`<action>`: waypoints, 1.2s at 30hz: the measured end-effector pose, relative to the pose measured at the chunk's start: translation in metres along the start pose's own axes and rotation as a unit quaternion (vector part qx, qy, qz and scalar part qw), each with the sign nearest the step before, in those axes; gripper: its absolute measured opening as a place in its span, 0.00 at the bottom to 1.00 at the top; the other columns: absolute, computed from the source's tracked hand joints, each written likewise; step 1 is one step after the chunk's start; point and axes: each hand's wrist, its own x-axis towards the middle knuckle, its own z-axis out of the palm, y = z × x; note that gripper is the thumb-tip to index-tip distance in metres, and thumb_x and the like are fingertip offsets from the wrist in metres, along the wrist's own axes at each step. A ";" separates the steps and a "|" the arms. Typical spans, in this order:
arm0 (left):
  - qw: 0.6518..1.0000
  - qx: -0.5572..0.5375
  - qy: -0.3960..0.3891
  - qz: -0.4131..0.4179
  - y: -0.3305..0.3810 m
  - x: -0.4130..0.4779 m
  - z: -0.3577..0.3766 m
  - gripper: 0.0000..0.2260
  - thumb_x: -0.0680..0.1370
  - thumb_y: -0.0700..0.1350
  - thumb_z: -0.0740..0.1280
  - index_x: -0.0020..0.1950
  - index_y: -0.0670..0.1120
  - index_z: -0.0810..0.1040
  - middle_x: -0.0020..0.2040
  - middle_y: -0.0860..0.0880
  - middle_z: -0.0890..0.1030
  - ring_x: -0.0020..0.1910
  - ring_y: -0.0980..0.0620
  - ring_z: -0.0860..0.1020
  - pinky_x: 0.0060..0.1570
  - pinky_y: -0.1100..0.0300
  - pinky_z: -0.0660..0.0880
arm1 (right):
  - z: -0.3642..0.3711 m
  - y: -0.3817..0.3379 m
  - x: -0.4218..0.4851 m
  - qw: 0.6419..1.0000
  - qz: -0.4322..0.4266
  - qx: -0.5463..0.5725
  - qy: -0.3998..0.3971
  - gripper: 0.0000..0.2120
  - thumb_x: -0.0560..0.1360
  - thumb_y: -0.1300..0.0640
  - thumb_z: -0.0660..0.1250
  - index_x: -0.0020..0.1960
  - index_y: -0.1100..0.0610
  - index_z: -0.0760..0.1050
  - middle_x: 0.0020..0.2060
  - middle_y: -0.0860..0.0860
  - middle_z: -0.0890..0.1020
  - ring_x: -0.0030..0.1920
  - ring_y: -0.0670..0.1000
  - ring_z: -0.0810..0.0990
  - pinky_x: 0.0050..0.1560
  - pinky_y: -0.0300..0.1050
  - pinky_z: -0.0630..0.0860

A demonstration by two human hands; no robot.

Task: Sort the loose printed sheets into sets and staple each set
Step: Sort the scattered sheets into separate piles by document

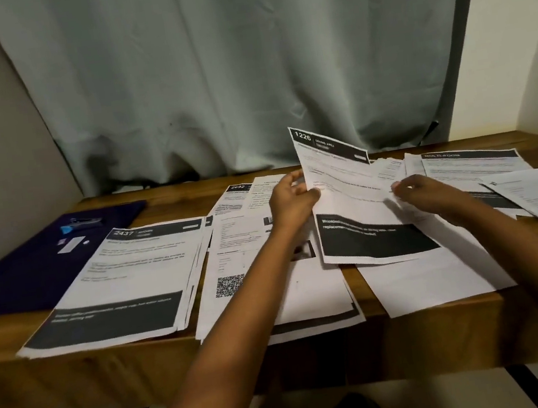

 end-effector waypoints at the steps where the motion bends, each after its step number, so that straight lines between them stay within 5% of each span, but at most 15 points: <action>1: 1.000 0.000 -0.002 -0.001 0.000 0.001 -0.010 0.19 0.73 0.33 0.69 0.61 0.47 0.74 0.56 0.44 0.82 0.52 0.46 0.81 0.52 0.46 0.79 | 0.006 -0.006 0.002 1.000 -0.003 0.018 -0.016 0.25 0.78 0.44 0.61 0.69 0.56 0.66 0.70 0.56 0.68 0.65 0.59 0.70 0.66 0.60 0.67; 5: 1.000 -0.002 0.007 -0.011 -0.007 -0.001 -0.047 0.18 0.73 0.33 0.69 0.57 0.50 0.73 0.55 0.43 0.82 0.51 0.44 0.82 0.52 0.43 0.79 | 0.026 -0.033 -0.001 0.994 -0.007 0.096 -0.051 0.18 0.77 0.52 0.65 0.63 0.61 0.71 0.59 0.58 0.76 0.52 0.54 0.76 0.62 0.56 0.72; 10: 0.999 -0.012 0.028 -0.012 -0.016 -0.005 -0.081 0.21 0.73 0.32 0.69 0.63 0.47 0.73 0.55 0.43 0.82 0.51 0.45 0.81 0.51 0.44 0.79 | 0.050 -0.053 -0.001 0.996 0.010 0.084 -0.028 0.28 0.76 0.52 0.66 0.72 0.58 0.62 0.72 0.57 0.64 0.69 0.60 0.66 0.66 0.55 0.65; 17: 0.998 -0.057 0.022 0.013 -0.020 -0.010 -0.109 0.20 0.75 0.31 0.67 0.62 0.49 0.72 0.55 0.40 0.81 0.54 0.42 0.80 0.54 0.43 0.77 | 0.067 -0.068 0.003 0.992 0.006 0.108 -0.066 0.27 0.77 0.56 0.65 0.73 0.58 0.61 0.71 0.57 0.65 0.67 0.59 0.68 0.66 0.53 0.68; 22: 0.994 -0.102 -0.018 0.030 -0.015 -0.014 -0.118 0.22 0.75 0.31 0.66 0.66 0.46 0.71 0.51 0.44 0.82 0.50 0.46 0.82 0.47 0.52 0.80 | 0.073 -0.079 0.002 0.993 -0.016 0.094 -0.064 0.26 0.77 0.52 0.65 0.72 0.54 0.61 0.72 0.56 0.64 0.69 0.60 0.66 0.66 0.56 0.66; 26: 0.991 -0.124 -0.028 0.048 -0.004 -0.017 -0.126 0.20 0.74 0.30 0.66 0.62 0.47 0.72 0.47 0.47 0.82 0.43 0.54 0.83 0.38 0.59 0.80 | 0.069 -0.088 0.008 0.975 -0.001 0.196 -0.106 0.12 0.76 0.63 0.63 0.58 0.65 0.73 0.59 0.58 0.77 0.55 0.55 0.76 0.56 0.49 0.71; 29: 0.990 -0.130 -0.019 0.052 0.003 -0.018 -0.137 0.20 0.74 0.30 0.66 0.62 0.47 0.73 0.49 0.46 0.82 0.45 0.51 0.82 0.42 0.55 0.81 | 0.065 -0.097 0.005 0.946 0.009 0.294 -0.137 0.05 0.78 0.64 0.60 0.50 0.63 0.75 0.56 0.56 0.80 0.50 0.53 0.79 0.49 0.45 0.75; 32: 0.992 -0.119 0.004 0.048 0.013 -0.019 -0.155 0.19 0.75 0.31 0.66 0.63 0.46 0.73 0.52 0.42 0.82 0.47 0.47 0.82 0.40 0.56 0.81 | 0.066 -0.111 -0.002 0.929 -0.006 0.346 -0.132 0.05 0.78 0.64 0.62 0.49 0.60 0.76 0.54 0.55 0.81 0.47 0.53 0.80 0.45 0.47 0.77; 36: 0.995 -0.061 0.070 0.029 0.023 -0.016 -0.192 0.18 0.74 0.31 0.67 0.62 0.43 0.75 0.51 0.42 0.83 0.46 0.46 0.83 0.41 0.55 0.80 | 0.084 -0.136 -0.013 0.940 -0.055 0.324 -0.089 0.07 0.76 0.63 0.65 0.54 0.59 0.74 0.56 0.55 0.81 0.51 0.54 0.81 0.51 0.50 0.79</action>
